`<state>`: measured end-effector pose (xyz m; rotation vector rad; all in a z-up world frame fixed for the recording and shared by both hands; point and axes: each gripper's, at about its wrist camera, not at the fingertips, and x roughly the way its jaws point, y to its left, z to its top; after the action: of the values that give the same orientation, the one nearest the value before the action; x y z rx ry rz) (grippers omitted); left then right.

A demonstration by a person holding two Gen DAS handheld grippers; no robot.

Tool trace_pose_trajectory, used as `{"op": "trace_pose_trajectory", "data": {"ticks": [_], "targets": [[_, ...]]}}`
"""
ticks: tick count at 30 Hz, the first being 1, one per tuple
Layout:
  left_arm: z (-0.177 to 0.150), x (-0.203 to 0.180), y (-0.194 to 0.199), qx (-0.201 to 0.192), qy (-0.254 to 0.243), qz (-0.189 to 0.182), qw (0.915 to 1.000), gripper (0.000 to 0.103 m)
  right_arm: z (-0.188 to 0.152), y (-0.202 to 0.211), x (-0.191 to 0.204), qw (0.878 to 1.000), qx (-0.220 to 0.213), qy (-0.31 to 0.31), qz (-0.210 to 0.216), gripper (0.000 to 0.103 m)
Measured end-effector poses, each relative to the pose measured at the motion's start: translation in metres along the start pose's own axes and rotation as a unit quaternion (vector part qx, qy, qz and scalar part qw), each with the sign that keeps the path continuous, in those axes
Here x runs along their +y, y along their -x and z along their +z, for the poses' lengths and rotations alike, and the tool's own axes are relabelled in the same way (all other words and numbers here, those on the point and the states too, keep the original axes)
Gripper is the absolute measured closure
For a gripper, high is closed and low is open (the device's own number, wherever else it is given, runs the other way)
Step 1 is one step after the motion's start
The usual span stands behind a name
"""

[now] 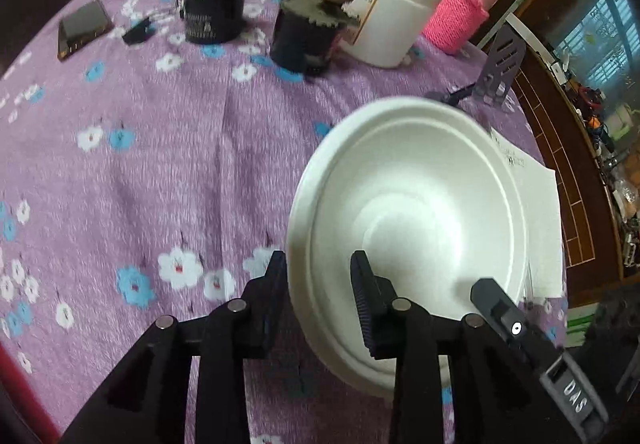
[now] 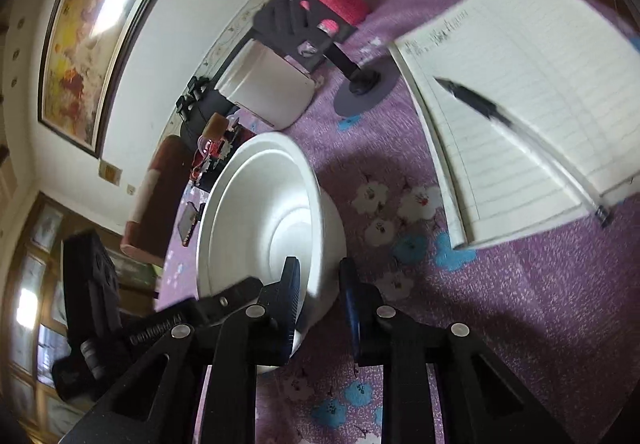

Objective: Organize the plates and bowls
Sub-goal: 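Grasp the rim of the large white bowl and lift it, then carry the large white bowl over the red plate stack with both grippers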

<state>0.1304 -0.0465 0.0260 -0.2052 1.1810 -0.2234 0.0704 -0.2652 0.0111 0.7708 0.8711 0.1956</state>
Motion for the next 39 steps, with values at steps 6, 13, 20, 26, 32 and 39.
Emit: {"op": "trace_pose_trajectory", "data": {"ticks": [6,13,20,26,32,39], "targets": [[0.001,-0.010,-0.001,0.003,-0.014,0.017,0.9998,0.091,0.000,0.001,0.004,1.000,-0.008,0.016,-0.013,0.081],[-0.013,-0.007,0.033,-0.056,-0.025,0.026,0.9978,0.093,-0.008,-0.001,0.016,0.999,0.004,0.038,0.017,0.083],[-0.041,0.023,0.080,-0.097,-0.010,0.034,0.9946,0.091,-0.025,0.004,0.046,0.995,0.009,0.083,0.062,0.085],[-0.073,0.059,0.110,-0.117,0.023,0.039,0.9921,0.090,-0.054,0.005,0.082,0.986,0.028,0.139,0.084,0.085],[-0.108,0.099,0.158,-0.152,0.051,0.030,0.9866,0.090,-0.096,0.014,0.129,0.974,0.037,0.203,0.089,0.085],[-0.148,0.138,0.228,-0.226,0.078,0.031,0.9704,0.090,-0.137,0.045,0.198,0.959,0.028,0.253,0.128,0.085]]}}
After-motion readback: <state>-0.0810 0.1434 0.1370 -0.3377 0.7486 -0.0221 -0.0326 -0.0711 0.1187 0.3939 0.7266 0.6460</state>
